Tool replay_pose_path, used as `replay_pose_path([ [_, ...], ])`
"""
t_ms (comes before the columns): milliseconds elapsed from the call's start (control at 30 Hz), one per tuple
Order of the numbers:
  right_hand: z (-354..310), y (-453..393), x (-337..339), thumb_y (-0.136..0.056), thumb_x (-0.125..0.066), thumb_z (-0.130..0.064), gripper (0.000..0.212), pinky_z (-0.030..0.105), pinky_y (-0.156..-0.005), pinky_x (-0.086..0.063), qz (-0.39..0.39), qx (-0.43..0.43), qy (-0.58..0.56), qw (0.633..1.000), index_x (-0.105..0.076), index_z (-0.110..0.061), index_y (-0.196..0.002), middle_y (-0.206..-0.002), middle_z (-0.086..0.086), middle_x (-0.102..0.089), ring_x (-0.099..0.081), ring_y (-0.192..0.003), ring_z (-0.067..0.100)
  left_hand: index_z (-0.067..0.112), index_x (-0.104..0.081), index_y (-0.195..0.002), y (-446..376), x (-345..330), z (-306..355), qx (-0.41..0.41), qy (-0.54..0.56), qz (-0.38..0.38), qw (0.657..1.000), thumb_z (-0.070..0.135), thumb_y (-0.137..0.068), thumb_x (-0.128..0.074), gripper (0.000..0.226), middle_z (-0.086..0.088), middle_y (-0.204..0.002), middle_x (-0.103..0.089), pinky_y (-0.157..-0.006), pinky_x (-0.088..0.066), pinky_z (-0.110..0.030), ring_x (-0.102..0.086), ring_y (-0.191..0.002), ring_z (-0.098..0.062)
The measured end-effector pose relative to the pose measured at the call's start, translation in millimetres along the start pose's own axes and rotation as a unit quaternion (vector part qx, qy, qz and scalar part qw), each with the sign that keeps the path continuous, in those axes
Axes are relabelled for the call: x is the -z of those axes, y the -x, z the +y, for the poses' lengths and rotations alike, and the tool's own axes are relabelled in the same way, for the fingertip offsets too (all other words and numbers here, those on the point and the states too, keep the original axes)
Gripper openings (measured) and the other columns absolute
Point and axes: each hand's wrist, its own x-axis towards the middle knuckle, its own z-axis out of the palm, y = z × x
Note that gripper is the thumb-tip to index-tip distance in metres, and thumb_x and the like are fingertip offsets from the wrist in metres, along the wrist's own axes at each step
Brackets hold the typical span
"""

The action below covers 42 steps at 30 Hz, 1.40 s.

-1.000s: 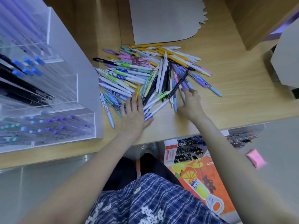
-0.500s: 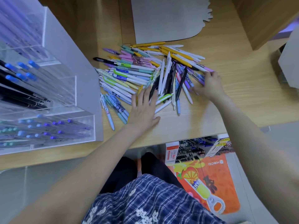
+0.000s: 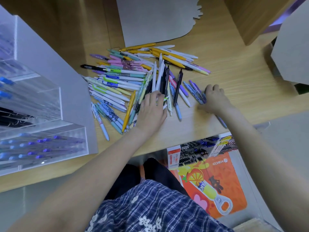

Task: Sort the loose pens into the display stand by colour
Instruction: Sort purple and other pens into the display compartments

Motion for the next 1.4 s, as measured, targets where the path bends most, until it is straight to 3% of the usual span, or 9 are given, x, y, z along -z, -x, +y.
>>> replay_pose_path([
  [167, -12, -4, -12, -0.088, -0.056, -0.016, 0.05, 0.044, -0.092, -0.038, 0.055, -0.018, -0.003, 0.998, -0.032, 0.005, -0.127, -0.128, 0.024, -0.038, -0.038, -0.119, 0.038, 0.0, -0.032, -0.134, -55, 1, 38, 0.011, -0.023, -0.093, 0.995, 0.032, -0.097, -0.041, 0.05, -0.018, -0.131, -0.04, -0.097, -0.034, -0.033, -0.04, -0.119, -0.031],
  [300, -3, 3, -34, -0.094, -0.033, -0.001, 0.029, 0.042, -0.069, -0.04, 0.141, -0.026, 0.003, 0.99, -0.036, 0.004, -0.123, -0.126, 0.021, -0.041, -0.056, -0.1, 0.039, -0.004, -0.023, -0.138, -84, -16, 61, 0.07, -0.07, -0.135, 0.986, 0.04, -0.096, -0.041, 0.063, -0.023, -0.139, -0.029, -0.097, -0.037, -0.033, -0.034, -0.125, -0.033],
  [533, 26, -5, -17, -0.092, -0.05, -0.013, 0.022, 0.035, -0.066, -0.028, 0.17, -0.039, -0.308, 0.935, -0.051, 0.006, -0.104, -0.101, 0.028, -0.059, -0.054, -0.095, 0.039, 0.0, -0.027, -0.134, -114, -31, 84, 0.082, -0.125, -0.174, 0.973, 0.039, -0.095, -0.042, 0.057, -0.026, -0.141, -0.026, -0.095, -0.032, -0.036, -0.036, -0.12, -0.035],
  [667, 32, -8, -19, -0.086, -0.059, -0.012, 0.012, 0.026, -0.063, -0.029, 0.168, -0.067, -0.377, 0.908, -0.061, -0.002, -0.092, -0.086, 0.016, -0.061, -0.059, -0.089, 0.031, 0.001, -0.023, -0.137, -114, -25, 94, 0.137, -0.033, -0.168, 0.976, 0.029, -0.09, -0.053, 0.063, -0.024, -0.142, -0.021, -0.095, -0.033, -0.033, -0.037, -0.118, -0.037],
  [833, 20, -21, -13, -0.083, -0.061, -0.021, 0.029, 0.034, -0.075, -0.038, 0.245, -0.068, -0.274, 0.927, -0.058, -0.006, -0.108, -0.112, 0.016, -0.051, -0.054, -0.095, 0.034, 0.002, -0.022, -0.137, -101, -20, 84, 0.172, 0.051, -0.147, 0.973, 0.017, -0.086, -0.061, 0.067, -0.019, -0.137, -0.02, -0.085, -0.036, -0.029, -0.038, -0.112, -0.036],
  [967, 6, -43, 1, -0.085, -0.06, -0.023, 0.034, 0.037, -0.081, -0.039, 0.207, 0.0, -0.182, 0.961, -0.056, -0.007, -0.114, -0.124, 0.012, -0.047, -0.053, -0.106, 0.034, 0.001, -0.024, -0.135, -96, -14, 70, 0.188, 0.094, -0.142, 0.967, 0.006, -0.089, -0.055, 0.056, -0.024, -0.139, -0.021, -0.067, -0.036, -0.028, -0.048, -0.088, -0.03],
  [1167, -9, -45, 10, -0.078, -0.064, -0.02, 0.033, 0.031, -0.067, -0.035, 0.123, -0.019, -0.158, 0.98, -0.053, -0.002, -0.103, -0.106, 0.022, -0.06, -0.056, -0.1, 0.036, 0.005, -0.034, -0.124, -89, 15, 67, 0.231, 0.257, -0.163, 0.924, 0.02, -0.097, -0.039, 0.031, -0.018, -0.114, -0.047, -0.06, -0.034, -0.032, -0.054, -0.091, -0.034],
  [1300, -18, -8, 22, -0.078, -0.06, -0.009, 0.015, 0.02, -0.032, -0.025, 0.056, -0.005, -0.463, 0.885, -0.047, -0.013, -0.084, -0.061, 0.008, -0.059, -0.044, -0.037, 0.016, 0.02, -0.036, -0.095, -50, 49, 41, 0.251, 0.466, -0.19, 0.827, 0.016, -0.098, -0.035, 0.006, 0.0, -0.07, -0.034, -0.045, -0.028, -0.022, -0.033, -0.052, -0.012],
  [1400, -48, 33, 39, -0.089, -0.059, -0.014, 0.013, 0.013, -0.032, -0.017, 0.001, 0.047, -0.627, 0.778, -0.049, -0.006, -0.087, -0.042, 0.003, -0.05, -0.025, -0.026, 0.01, 0.022, -0.037, -0.092, -13, 85, 16, 0.209, 0.525, -0.182, 0.805, 0.015, -0.1, -0.035, 0.011, 0.0, -0.068, -0.027, -0.043, -0.025, -0.016, -0.025, -0.047, -0.008],
])
